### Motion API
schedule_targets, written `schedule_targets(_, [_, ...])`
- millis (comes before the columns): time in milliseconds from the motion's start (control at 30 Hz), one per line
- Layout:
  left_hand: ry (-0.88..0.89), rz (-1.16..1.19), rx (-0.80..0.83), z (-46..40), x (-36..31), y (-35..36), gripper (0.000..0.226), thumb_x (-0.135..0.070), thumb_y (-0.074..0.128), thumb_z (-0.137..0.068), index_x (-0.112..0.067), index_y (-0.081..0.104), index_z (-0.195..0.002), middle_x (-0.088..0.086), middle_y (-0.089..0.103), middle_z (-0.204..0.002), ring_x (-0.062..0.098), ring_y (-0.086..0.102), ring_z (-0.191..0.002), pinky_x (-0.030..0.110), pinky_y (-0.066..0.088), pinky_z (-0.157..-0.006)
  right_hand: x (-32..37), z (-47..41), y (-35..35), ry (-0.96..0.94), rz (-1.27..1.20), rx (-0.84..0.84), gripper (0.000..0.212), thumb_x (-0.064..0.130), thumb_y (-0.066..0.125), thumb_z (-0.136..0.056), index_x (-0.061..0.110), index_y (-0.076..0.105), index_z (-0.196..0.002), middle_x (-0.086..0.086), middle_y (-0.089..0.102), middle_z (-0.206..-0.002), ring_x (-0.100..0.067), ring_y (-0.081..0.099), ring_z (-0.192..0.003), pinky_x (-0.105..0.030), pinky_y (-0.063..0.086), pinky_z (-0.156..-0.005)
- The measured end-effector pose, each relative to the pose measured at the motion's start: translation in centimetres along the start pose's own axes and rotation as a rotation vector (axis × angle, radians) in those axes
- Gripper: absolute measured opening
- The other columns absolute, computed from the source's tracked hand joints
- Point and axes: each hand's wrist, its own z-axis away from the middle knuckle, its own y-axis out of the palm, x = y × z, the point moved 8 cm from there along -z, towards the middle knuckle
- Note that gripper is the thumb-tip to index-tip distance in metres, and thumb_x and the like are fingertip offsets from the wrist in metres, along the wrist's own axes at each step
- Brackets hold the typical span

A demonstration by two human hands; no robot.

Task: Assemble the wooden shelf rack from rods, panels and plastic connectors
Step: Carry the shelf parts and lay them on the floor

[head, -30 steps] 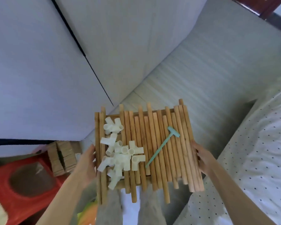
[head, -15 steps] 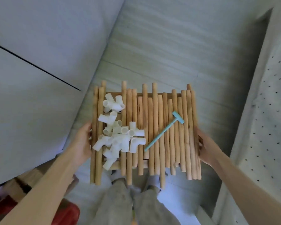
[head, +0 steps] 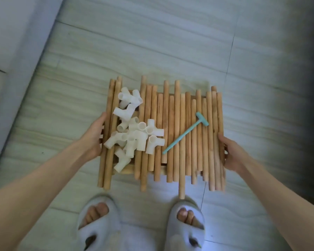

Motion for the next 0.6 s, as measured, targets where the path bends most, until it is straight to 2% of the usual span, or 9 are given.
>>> schedule_targets(100, [0.013,-0.038,0.007,-2.7,0.7,1.2,0.043,-0.062,0.040,-0.088,-0.028,0.066,-0.083,-0.001,0.061,-0.089,0.020,0.057,-0.080,0.032,0.043,-0.059,-0.1,-3.0,-0.3,-0.026,0.020,-0.005,0.038,0.038,0.059,-0.090,0.010,0.052,-0.113,-0.002,0.056,-0.106,-0.021,0.051,-0.105,-0.038,0.045,-0.087])
schedule_targets(200, [0.047,-0.045,0.037,-3.8,0.7,2.0,0.044,-0.063,0.042,-0.088,-0.026,0.066,-0.084,0.000,0.062,-0.088,0.020,0.057,-0.082,0.033,0.043,-0.059,0.3,-4.6,-0.4,-0.061,0.011,-0.017,0.025,0.035,0.059,-0.090,0.011,0.057,-0.096,0.000,0.056,-0.093,-0.015,0.054,-0.086,-0.033,0.046,-0.069])
schedule_targets(267, [0.068,-0.071,0.065,-4.0,0.4,2.3,0.044,-0.063,0.043,-0.086,-0.027,0.067,-0.086,0.001,0.063,-0.092,0.021,0.058,-0.086,0.033,0.045,-0.060,0.7,-5.1,-0.4,-0.097,0.023,-0.026,0.022,0.035,0.059,-0.090,0.013,0.058,-0.089,0.002,0.057,-0.090,-0.012,0.053,-0.082,-0.031,0.044,-0.064])
schedule_targets(367, [0.099,-0.113,0.086,-3.7,0.0,2.8,0.042,-0.061,0.044,-0.087,-0.026,0.068,-0.084,0.001,0.063,-0.091,0.020,0.059,-0.084,0.032,0.047,-0.057,1.0,-5.3,-1.0,-0.125,0.099,-0.056,0.028,0.036,0.057,-0.091,0.012,0.056,-0.106,0.001,0.056,-0.095,-0.017,0.052,-0.089,-0.037,0.041,-0.076])
schedule_targets(433, [0.136,-0.155,0.101,-3.3,-0.4,3.1,0.043,-0.060,0.042,-0.089,-0.027,0.068,-0.081,-0.001,0.066,-0.084,0.018,0.062,-0.078,0.029,0.049,-0.053,1.0,-4.7,-1.0,-0.128,0.162,-0.057,0.034,0.036,0.055,-0.092,0.011,0.054,-0.116,-0.004,0.056,-0.107,-0.021,0.050,-0.099,-0.040,0.039,-0.081])
schedule_targets(500, [0.192,-0.252,0.124,-2.6,-0.7,3.2,0.048,-0.064,0.034,-0.091,-0.030,0.067,-0.087,-0.005,0.070,-0.080,0.015,0.066,-0.075,0.028,0.051,-0.053,1.2,-3.7,-0.9,-0.181,0.249,-0.066,0.038,0.033,0.052,-0.094,0.008,0.052,-0.123,-0.008,0.055,-0.120,-0.023,0.050,-0.105,-0.038,0.039,-0.086])
schedule_targets(600, [0.272,-0.452,0.086,-1.2,-0.7,2.7,0.052,-0.063,0.019,-0.095,-0.031,0.057,-0.111,-0.004,0.063,-0.110,0.016,0.058,-0.100,0.037,0.048,-0.078,2.2,-1.2,-0.2,-0.376,0.415,-0.155,0.042,0.026,0.047,-0.096,0.003,0.048,-0.131,-0.012,0.052,-0.126,-0.023,0.049,-0.107,-0.033,0.036,-0.092])
